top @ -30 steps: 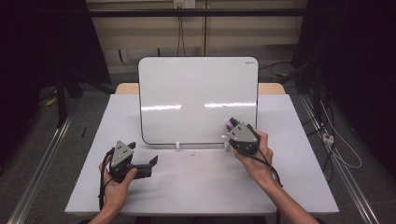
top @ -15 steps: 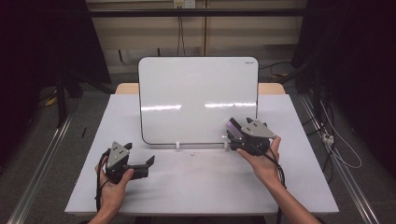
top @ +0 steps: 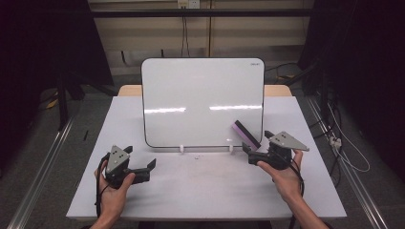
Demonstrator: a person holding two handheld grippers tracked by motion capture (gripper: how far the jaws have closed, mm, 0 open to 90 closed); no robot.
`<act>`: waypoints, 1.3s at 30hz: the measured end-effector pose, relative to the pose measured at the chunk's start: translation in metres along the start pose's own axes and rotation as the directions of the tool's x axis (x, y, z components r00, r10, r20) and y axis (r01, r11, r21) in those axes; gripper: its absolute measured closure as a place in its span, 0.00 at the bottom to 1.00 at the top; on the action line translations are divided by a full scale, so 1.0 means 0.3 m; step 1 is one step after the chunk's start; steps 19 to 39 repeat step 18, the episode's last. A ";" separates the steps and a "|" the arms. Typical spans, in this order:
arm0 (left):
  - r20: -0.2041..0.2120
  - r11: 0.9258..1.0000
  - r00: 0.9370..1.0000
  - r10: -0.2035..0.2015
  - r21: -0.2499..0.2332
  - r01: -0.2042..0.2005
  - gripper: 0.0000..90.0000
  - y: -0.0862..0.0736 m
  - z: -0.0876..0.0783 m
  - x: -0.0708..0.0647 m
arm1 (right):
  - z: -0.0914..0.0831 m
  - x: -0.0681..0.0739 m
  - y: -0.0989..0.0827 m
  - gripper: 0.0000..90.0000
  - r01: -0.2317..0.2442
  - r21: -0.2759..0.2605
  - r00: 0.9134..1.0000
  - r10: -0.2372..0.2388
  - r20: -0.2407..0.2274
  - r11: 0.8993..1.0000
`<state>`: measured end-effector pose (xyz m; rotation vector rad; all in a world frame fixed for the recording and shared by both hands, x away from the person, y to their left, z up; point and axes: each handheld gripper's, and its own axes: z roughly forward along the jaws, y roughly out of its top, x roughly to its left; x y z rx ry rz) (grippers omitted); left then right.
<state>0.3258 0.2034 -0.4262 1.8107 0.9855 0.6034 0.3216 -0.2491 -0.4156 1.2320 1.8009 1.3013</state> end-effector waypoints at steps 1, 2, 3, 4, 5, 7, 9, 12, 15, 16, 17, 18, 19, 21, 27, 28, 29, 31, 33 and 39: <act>0.004 1.000 1.000 0.002 0.009 -0.002 0.06 0.003 -0.003 0.003 | -0.011 -0.007 -0.006 0.07 -0.010 -0.002 1.000 0.010 -0.003 1.000; 0.005 1.000 1.000 -0.003 0.005 0.003 0.06 0.006 -0.007 0.006 | -0.022 -0.013 -0.012 0.07 -0.017 -0.002 1.000 0.017 -0.003 1.000; -0.005 1.000 1.000 0.002 -0.004 -0.002 0.06 0.013 -0.017 0.010 | -0.031 -0.018 -0.016 0.07 -0.021 0.001 1.000 0.021 -0.002 1.000; -0.018 1.000 1.000 0.010 -0.011 -0.011 0.06 0.018 -0.025 0.012 | -0.044 -0.025 -0.024 0.07 -0.031 -0.001 1.000 0.031 0.000 1.000; -0.028 1.000 0.999 0.017 -0.016 -0.017 0.06 0.021 -0.031 0.013 | -0.053 -0.032 -0.031 0.07 -0.041 -0.003 0.999 0.041 -0.005 0.999; -0.031 1.000 0.999 0.007 -0.026 -0.008 0.06 0.021 -0.038 0.015 | -0.069 -0.046 -0.048 0.07 -0.060 0.001 0.998 0.060 -0.004 0.998; -0.030 1.000 1.000 0.006 -0.020 -0.007 0.06 0.017 -0.040 0.013 | -0.082 -0.058 -0.066 0.07 -0.066 0.004 0.998 0.066 0.001 0.998; -0.023 1.000 1.000 0.016 -0.012 -0.016 0.06 0.010 -0.042 0.009 | -0.107 -0.075 -0.109 0.06 -0.082 0.020 0.997 0.081 0.015 0.996; -0.024 1.000 1.000 0.007 -0.008 -0.008 0.06 0.006 -0.039 0.009 | -0.128 -0.091 -0.148 0.06 -0.110 0.012 0.994 0.110 0.027 0.994; -0.025 1.000 1.000 0.006 -0.006 -0.006 0.06 0.003 -0.036 0.008 | -0.130 -0.093 -0.150 0.05 -0.108 0.016 0.994 0.108 0.027 0.994; -0.024 1.000 1.000 0.007 0.003 -0.007 0.06 -0.001 -0.034 0.006 | -0.132 -0.093 -0.149 0.05 -0.105 0.009 0.994 0.105 0.032 0.994; -0.017 1.000 1.000 0.001 0.004 -0.001 0.06 -0.003 -0.032 0.002 | -0.134 -0.093 -0.147 0.06 -0.107 -0.002 0.994 0.107 0.030 0.994; -0.017 1.000 1.000 0.001 0.004 -0.001 0.06 -0.003 -0.032 0.002 | -0.134 -0.093 -0.147 0.06 -0.107 -0.002 0.994 0.107 0.030 0.994; -0.017 1.000 1.000 0.001 0.004 -0.001 0.06 -0.003 -0.032 0.002 | -0.134 -0.093 -0.147 0.06 -0.107 -0.002 0.994 0.107 0.030 0.994; -0.017 1.000 1.000 0.001 0.004 -0.001 0.06 -0.003 -0.032 0.002 | -0.134 -0.093 -0.147 0.06 -0.107 -0.002 0.994 0.107 0.030 0.994; -0.017 1.000 1.000 0.001 0.004 -0.001 0.06 -0.003 -0.032 0.002 | -0.134 -0.093 -0.147 0.06 -0.107 -0.002 0.994 0.107 0.030 0.994; -0.017 1.000 1.000 0.001 0.004 -0.001 0.06 -0.003 -0.032 0.002 | -0.134 -0.093 -0.147 0.06 -0.107 -0.002 0.994 0.107 0.030 0.994; -0.017 1.000 1.000 0.001 0.004 -0.001 0.06 -0.003 -0.032 0.002 | -0.134 -0.093 -0.147 0.06 -0.107 -0.002 0.994 0.107 0.030 0.994; -0.017 1.000 1.000 0.001 0.004 -0.001 0.06 -0.003 -0.032 0.002 | -0.134 -0.093 -0.147 0.06 -0.107 -0.002 0.994 0.107 0.030 0.994; -0.017 1.000 1.000 0.001 0.004 -0.001 0.06 -0.003 -0.032 0.002 | -0.134 -0.093 -0.147 0.06 -0.107 -0.002 0.994 0.107 0.030 0.994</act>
